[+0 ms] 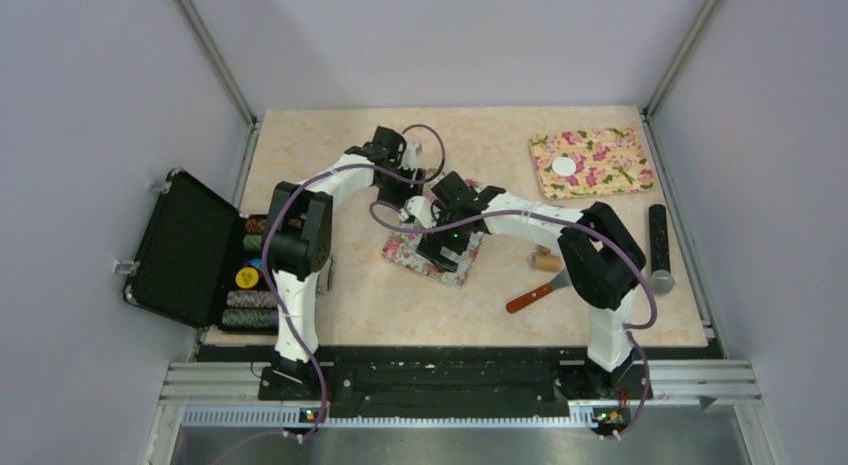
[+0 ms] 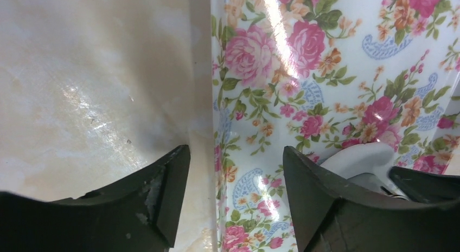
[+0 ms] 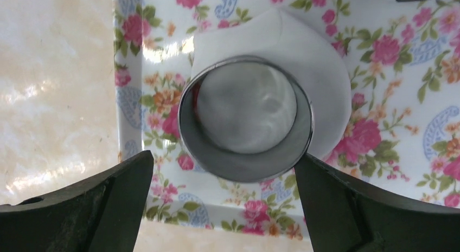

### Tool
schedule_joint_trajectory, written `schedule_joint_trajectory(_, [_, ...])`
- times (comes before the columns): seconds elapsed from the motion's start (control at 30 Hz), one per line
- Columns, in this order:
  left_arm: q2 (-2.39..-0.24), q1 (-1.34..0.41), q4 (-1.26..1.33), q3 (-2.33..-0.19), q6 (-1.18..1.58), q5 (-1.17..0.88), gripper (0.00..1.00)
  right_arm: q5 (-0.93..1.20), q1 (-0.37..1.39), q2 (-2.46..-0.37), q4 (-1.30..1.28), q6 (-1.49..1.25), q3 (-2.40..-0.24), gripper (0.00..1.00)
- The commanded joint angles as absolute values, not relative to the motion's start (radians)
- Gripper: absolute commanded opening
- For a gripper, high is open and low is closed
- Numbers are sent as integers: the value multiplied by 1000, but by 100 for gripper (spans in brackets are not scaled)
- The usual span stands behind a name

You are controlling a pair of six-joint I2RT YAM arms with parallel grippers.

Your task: Roll out the dumpling wrappers from the dough

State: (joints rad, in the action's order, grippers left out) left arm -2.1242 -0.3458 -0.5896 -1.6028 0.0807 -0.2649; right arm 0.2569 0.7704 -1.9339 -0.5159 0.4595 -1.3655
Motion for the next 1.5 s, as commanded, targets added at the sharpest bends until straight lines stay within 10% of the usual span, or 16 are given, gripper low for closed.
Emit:
schedule_joint_trajectory(0.0, [-2126, -338, -597, -1568, 72, -219, 74, 231, 780, -1767, -610, 534, -1387, 99])
schedule_joint_trajectory(0.17, [-2090, -333, -587, -1560, 71, -221, 98, 188, 776, -1568, -656, 646, -1305, 99])
schedule_joint_trajectory(0.57, [-1882, -216, -609, -1584, -101, -363, 99, 110, 736, -1109, -687, 1010, -733, 99])
schedule_joint_trajectory(0.93, [-1797, -210, -595, -1457, -161, -390, 99, 132, 692, -1373, -629, 1040, -716, 89])
schedule_joint_trajectory(1.03, [-1790, -210, -595, -1450, -168, -387, 99, 135, 691, -1438, -624, 1054, -724, 77])
schedule_joint_trajectory(1.27, [-1774, -211, -616, -1490, -183, -406, 99, 181, 693, -1442, -639, 1070, -742, 3])
schedule_joint_trajectory(1.47, [-1760, -215, -616, -1549, -173, -470, 99, 175, 693, -1270, -634, 1005, -857, 0])
